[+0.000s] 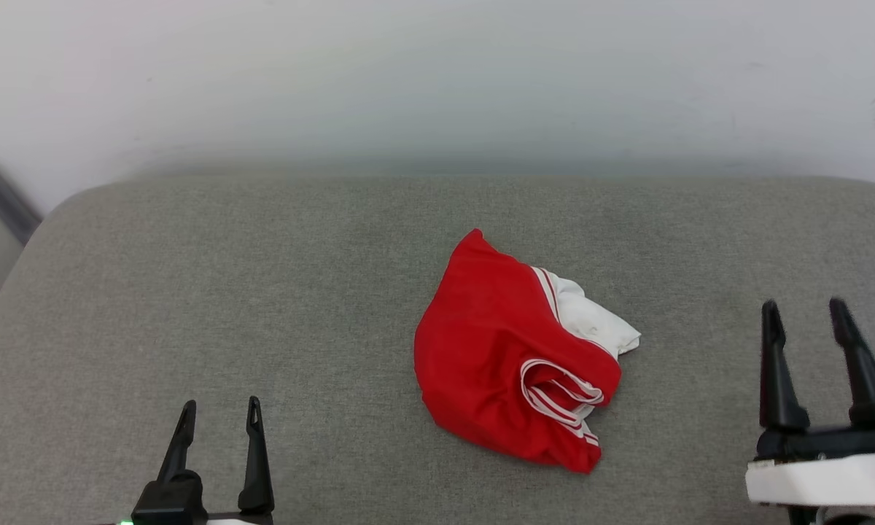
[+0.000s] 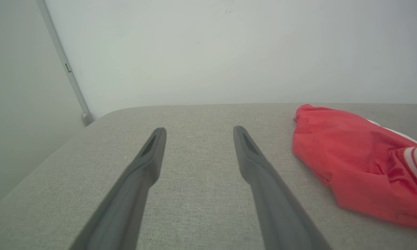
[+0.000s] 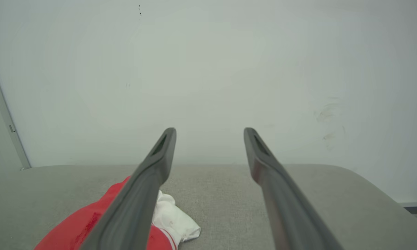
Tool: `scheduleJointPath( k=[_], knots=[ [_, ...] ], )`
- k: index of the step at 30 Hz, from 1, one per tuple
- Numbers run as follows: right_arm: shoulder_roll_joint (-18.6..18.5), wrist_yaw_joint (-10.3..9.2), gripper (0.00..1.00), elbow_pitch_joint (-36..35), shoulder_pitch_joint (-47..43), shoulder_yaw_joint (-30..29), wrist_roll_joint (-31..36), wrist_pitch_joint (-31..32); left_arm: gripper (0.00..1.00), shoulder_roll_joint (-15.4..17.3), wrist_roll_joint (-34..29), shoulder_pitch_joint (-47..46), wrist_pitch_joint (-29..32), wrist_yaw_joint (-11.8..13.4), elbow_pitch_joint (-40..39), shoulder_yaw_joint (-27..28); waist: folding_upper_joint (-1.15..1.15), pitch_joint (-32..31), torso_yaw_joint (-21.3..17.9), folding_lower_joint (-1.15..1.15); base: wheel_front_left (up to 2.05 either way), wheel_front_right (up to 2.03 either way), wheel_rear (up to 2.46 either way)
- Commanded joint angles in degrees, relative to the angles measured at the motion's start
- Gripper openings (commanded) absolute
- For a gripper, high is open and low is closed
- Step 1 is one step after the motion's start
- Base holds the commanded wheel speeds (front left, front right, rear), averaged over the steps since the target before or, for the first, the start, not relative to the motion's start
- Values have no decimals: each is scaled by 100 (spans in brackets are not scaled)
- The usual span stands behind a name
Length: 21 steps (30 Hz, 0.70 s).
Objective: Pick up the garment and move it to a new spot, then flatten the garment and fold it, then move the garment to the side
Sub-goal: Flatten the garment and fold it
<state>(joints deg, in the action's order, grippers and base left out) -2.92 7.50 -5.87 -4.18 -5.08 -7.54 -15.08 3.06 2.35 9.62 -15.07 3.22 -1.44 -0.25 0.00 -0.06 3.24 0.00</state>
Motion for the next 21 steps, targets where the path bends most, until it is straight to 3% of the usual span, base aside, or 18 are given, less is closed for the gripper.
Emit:
scheduleJointPath(
  k=[1, 8, 14, 17, 21],
  knots=[
    [7, -2, 100, -112, 263, -37, 127, -14, 100, -11, 15, -87, -15, -17, -9, -25, 0, 59, 42, 0, 0, 0, 0],
    [-58, -2, 100, -281, 1564, 27, 862, -14, 100, -18, 37, -318, -15, 21, -15, -112, 0, 348, 179, 0, 0, 0, 0],
    [-863, -2, 100, 813, 2680, 778, 725, 45, 100, -20, 93, -466, -15, 56, -14, -187, 0, 568, 245, 0, 0, 0, 0],
    [-1427, -2, 100, 1453, 3310, 1417, 354, 624, 100, -19, 114, -566, -15, 59, -15, -230, 0, 669, 302, 0, 0, 0, 0],
    [-2225, -3, 100, 1990, 3971, 2715, -594, 2171, 100, -19, 142, -669, -15, 80, -34, -279, 0, 830, 370, 0, 0, 0, 0]
  ],
)
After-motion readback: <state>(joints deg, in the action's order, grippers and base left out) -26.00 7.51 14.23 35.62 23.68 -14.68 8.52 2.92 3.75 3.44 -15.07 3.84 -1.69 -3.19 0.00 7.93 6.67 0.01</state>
